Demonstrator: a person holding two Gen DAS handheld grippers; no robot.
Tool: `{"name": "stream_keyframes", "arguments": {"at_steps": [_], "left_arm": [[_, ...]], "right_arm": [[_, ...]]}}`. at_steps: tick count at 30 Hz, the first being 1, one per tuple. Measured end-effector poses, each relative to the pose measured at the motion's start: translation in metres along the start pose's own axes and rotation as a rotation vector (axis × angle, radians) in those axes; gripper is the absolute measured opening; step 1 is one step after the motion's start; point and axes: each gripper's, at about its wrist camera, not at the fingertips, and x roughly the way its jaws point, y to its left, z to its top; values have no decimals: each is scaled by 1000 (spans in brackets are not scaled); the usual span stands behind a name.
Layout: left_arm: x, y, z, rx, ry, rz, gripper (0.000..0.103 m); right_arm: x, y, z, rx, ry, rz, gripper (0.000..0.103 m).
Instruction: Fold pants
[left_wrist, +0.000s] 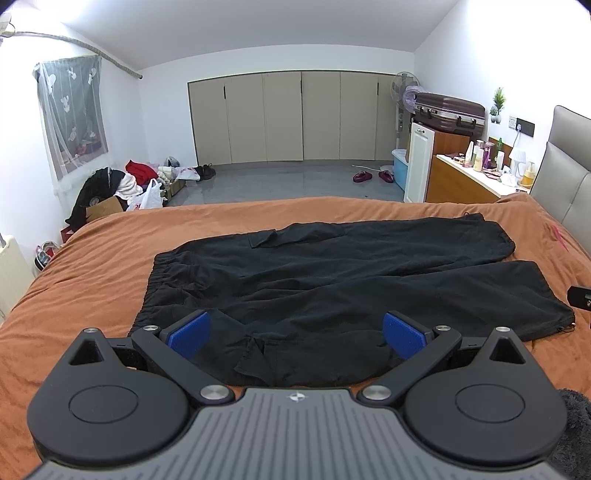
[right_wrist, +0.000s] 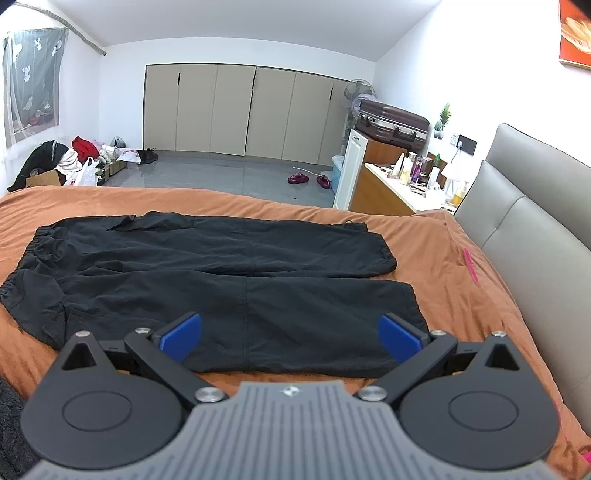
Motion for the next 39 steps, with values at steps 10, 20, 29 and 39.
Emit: {"name": "stream_keyframes", "arguments": {"at_steps": [10, 20, 29, 39], "left_arm": [[1, 2, 0, 2, 1, 5, 103], [0, 0, -1, -3, -1, 5, 103], [1, -2, -3, 3, -2, 17, 103], [0, -2, -3, 3, 2, 14, 103]], "right_arm": [[0, 0, 0, -5, 0, -2, 98], [1, 1, -1, -2, 4, -5, 98], [0, -1, -2, -1, 2, -6, 98], [0, 0, -3, -1, 3, -6, 98]]}}
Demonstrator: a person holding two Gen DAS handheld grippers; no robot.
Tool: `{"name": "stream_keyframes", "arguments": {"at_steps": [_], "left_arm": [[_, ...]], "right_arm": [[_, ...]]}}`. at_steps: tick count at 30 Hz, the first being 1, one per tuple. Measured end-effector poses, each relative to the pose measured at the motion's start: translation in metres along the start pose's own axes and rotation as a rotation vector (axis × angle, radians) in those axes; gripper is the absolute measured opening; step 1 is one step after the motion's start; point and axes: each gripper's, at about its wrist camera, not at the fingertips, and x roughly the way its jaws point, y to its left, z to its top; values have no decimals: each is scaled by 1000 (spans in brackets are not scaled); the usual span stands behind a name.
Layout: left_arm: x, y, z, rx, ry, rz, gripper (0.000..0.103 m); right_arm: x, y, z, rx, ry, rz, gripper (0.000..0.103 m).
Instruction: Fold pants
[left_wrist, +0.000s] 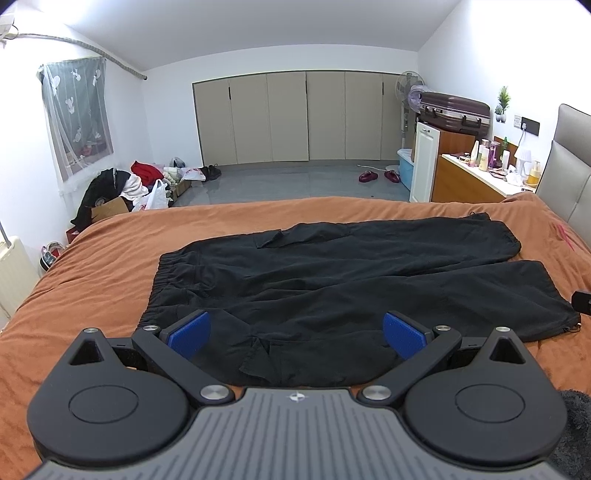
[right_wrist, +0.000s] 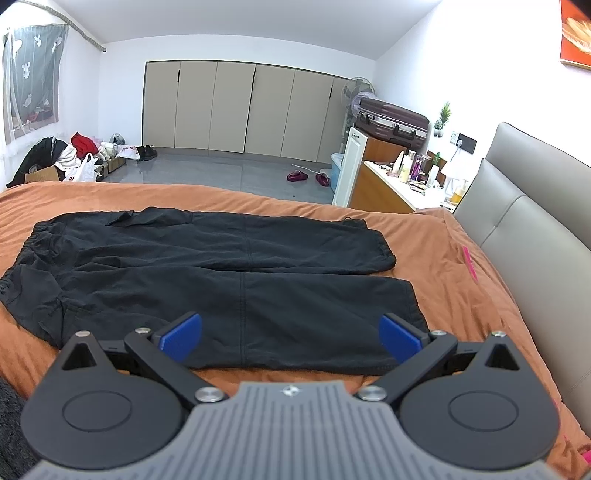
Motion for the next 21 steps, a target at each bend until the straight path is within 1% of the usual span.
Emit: {"name": "stream_keyframes", "arguments": {"at_steps": [2, 4, 6, 9, 13, 16, 18, 19, 21], "left_arm": [[0, 2, 0, -10, 4, -23, 103], [-1, 4, 1, -14, -11, -46, 103], [-3, 2, 1, 3, -33, -34, 103], [-3, -1, 4, 19, -36, -8, 103], [-2, -2, 5, 16, -37, -11, 103], [-1, 1, 4, 8, -60, -24, 103], [-2, 3, 2, 7, -109, -18, 103], [-3, 5, 1, -6, -138, -13, 103], [-5, 10, -4, -28, -205, -8, 103]], "right_arm": [[0, 0, 0, -1, 2, -1, 98], [2, 0, -1, -1, 5, -2, 98], [3, 1, -1, -1, 8, -4, 98], [4, 1, -1, -1, 10, -3, 98], [6, 0, 0, 0, 14, -2, 98], [8, 0, -1, -1, 14, -6, 98], [7, -1, -2, 6, 3, -9, 98], [5, -2, -2, 13, -20, -4, 98], [-4, -6, -6, 39, -106, 28, 98]]}}
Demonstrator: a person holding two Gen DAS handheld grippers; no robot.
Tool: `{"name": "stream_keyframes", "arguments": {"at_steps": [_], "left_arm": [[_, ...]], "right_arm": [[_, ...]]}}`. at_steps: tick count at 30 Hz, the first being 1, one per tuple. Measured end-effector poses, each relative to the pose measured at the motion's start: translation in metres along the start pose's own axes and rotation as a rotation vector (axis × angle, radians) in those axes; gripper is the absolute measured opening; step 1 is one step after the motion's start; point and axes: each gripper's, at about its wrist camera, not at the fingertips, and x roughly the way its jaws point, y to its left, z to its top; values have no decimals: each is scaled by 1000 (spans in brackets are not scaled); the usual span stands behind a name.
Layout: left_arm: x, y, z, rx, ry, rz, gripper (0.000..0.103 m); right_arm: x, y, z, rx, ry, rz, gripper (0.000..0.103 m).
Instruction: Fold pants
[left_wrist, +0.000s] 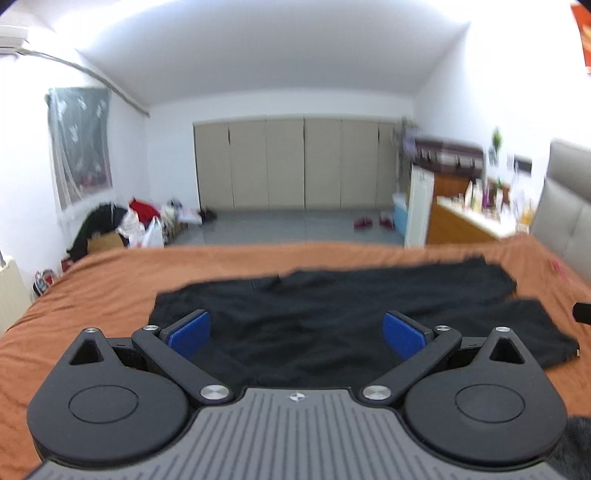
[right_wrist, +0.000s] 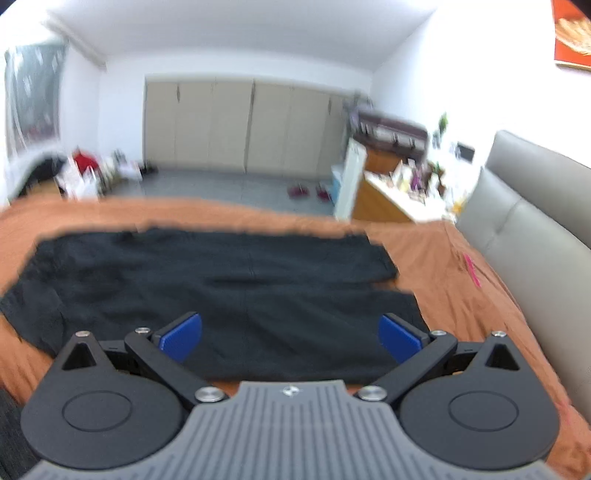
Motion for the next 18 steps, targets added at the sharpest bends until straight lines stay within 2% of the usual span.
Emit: {"name": "stream_keyframes", "arguments": {"at_steps": [4, 6, 8, 10, 13, 14, 15, 18], "left_arm": [[-3, 4, -16, 3, -156, 18, 103], [8, 1, -19, 15, -109, 104, 103], [24, 3, -26, 10, -41, 105, 103], [39, 8, -36, -15, -27, 88, 103], [69, 12, -52, -90, 0, 220, 103], [82, 14, -54, -122, 46, 251, 103], [92, 20, -56, -152, 94, 257, 103], [121, 29, -64, -202, 171, 183, 103]], "right_arm": [[-17, -3, -15, 4, -234, 58, 98], [-16, -1, -22, -27, -286, 39, 98], [-9, -2, -31, -37, -301, 24, 98], [2, -9, -38, -7, -292, 5, 98], [25, -33, -50, 85, -258, -21, 98], [35, -43, -53, 103, -234, -32, 98], [46, -51, -55, 111, -200, -42, 98], [79, -78, -67, 118, -101, -65, 98]]}}
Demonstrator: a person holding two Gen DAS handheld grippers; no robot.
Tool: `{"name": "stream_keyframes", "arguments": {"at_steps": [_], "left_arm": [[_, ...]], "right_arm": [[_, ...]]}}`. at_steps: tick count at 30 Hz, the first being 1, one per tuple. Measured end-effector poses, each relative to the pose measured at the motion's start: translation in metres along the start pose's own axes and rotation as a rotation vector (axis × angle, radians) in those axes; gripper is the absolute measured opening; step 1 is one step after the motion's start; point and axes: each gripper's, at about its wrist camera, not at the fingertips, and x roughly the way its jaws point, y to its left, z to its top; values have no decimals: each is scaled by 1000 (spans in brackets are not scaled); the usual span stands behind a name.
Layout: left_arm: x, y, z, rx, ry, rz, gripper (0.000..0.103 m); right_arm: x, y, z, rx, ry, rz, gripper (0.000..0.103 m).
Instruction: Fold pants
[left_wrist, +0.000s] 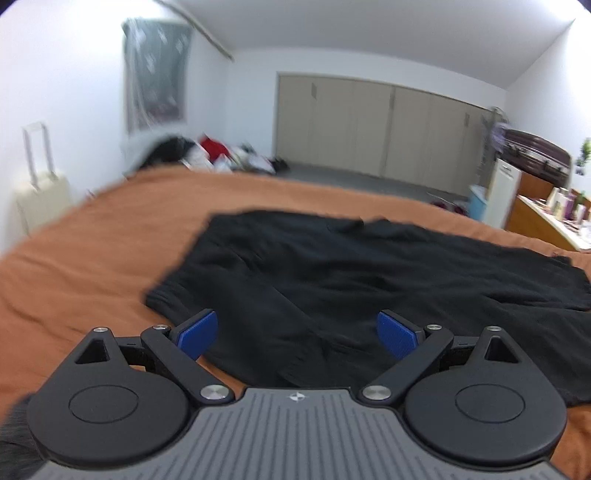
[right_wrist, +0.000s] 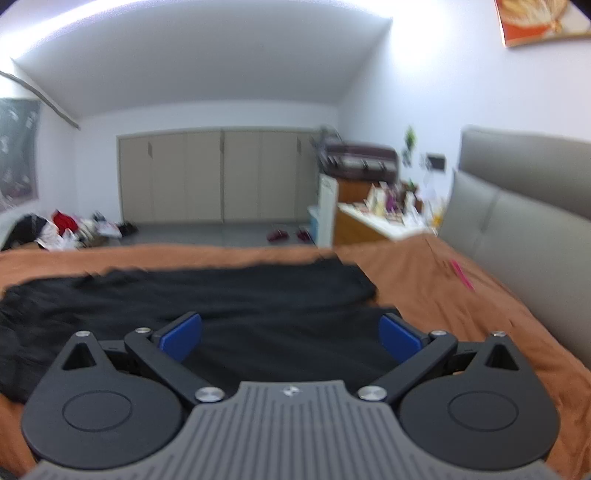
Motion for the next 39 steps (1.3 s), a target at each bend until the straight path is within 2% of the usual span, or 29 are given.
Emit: {"name": "stream_keyframes", "arguments": {"at_steps": [3, 7, 9, 11, 12, 14, 16, 19, 24, 25, 26, 28, 31, 34, 39], "left_arm": [[29, 3, 2, 11, 76, -11, 103], [66, 19, -1, -16, 208, 41, 103], [78, 35, -5, -54, 246, 73, 103], [87, 48, -4, -80, 264, 96, 103], [93, 53, -3, -91, 285, 109, 103], [105, 62, 0, -113, 321, 136, 103], [114, 76, 3, -156, 331, 150, 103], [128, 92, 4, -214, 350, 122, 103], [156, 109, 1, -326, 395, 37, 103], [160, 112, -1, -351, 407, 25, 98], [166, 115, -3, -381, 424, 20, 89], [173, 121, -4, -417, 454, 13, 87], [170, 130, -5, -462, 482, 3, 84], [153, 133, -7, -499, 481, 1, 85], [136, 145, -12, -602, 529, 66, 87]], "right_arm": [[32, -32, -11, 32, 75, -21, 98], [79, -76, -23, 150, 217, -44, 97], [101, -93, -30, 225, 279, -61, 96], [116, -105, -38, 281, 329, -79, 91], [125, -110, -42, 321, 334, -129, 90], [143, -119, -48, 370, 387, -120, 90], [154, -126, -54, 420, 404, -117, 90], [166, -130, -59, 443, 424, -111, 90], [182, -121, -57, 420, 422, -125, 90], [182, -119, -56, 416, 419, -127, 90], [183, -117, -54, 412, 418, -127, 90], [178, -109, -50, 400, 412, -127, 90], [168, -89, -42, 375, 424, -88, 92], [168, -76, -39, 332, 418, -156, 92], [172, -91, -43, 473, 448, -118, 92]]}}
